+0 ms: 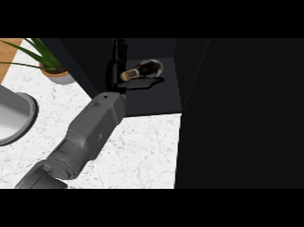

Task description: Pick up the wine, place it into the cabinet and close the cabinet

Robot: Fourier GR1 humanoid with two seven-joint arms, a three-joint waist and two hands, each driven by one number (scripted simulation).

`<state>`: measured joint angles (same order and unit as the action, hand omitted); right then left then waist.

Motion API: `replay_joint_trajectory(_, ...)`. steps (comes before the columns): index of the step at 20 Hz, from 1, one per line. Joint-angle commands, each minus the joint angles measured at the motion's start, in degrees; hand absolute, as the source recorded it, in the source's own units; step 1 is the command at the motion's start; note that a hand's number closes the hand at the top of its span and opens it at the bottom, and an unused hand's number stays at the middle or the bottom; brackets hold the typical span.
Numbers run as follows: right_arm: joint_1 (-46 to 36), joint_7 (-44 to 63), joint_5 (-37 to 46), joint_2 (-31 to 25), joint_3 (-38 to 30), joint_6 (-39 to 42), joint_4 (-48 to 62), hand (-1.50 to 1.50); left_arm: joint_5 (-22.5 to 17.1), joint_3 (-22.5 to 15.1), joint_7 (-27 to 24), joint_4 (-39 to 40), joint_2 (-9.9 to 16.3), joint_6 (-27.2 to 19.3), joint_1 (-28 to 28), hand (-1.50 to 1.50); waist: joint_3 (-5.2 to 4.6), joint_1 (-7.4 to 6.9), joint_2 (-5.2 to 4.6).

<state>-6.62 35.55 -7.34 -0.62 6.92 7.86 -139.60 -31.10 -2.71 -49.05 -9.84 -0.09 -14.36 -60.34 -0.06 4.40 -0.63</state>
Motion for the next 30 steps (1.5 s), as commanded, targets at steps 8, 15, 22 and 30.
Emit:
replay_joint_trajectory(8,1.65,2.9,0.39,-0.45,1.78,-1.06,-4.53,-1.5,-11.78,-18.37,4.2,-18.32,0.09,-6.16,14.24,-1.5,0.05,-2.25,0.95)
replay_joint_trajectory(15,5.49,1.85,-1.98,-1.82,-2.02,-0.54,-7.78,-1.5,-16.1,-32.23,3.29,-35.9,0.1,-20.22,24.58,-1.5,0.06,-3.22,0.81)
replay_joint_trajectory(22,7.98,0.58,0.44,-0.86,0.32,-1.19,-8.69,-1.5,-10.35,-38.02,7.47,-52.72,0.1,-28.91,32.33,-1.5,0.08,-4.18,0.89)
replay_joint_trajectory(30,2.96,2.27,4.95,0.26,3.1,-3.56,-5.89,-1.5,-2.6,-42.19,13.07,-72.1,3.09,-35.12,45.08,-1.5,0.05,-4.64,0.86)
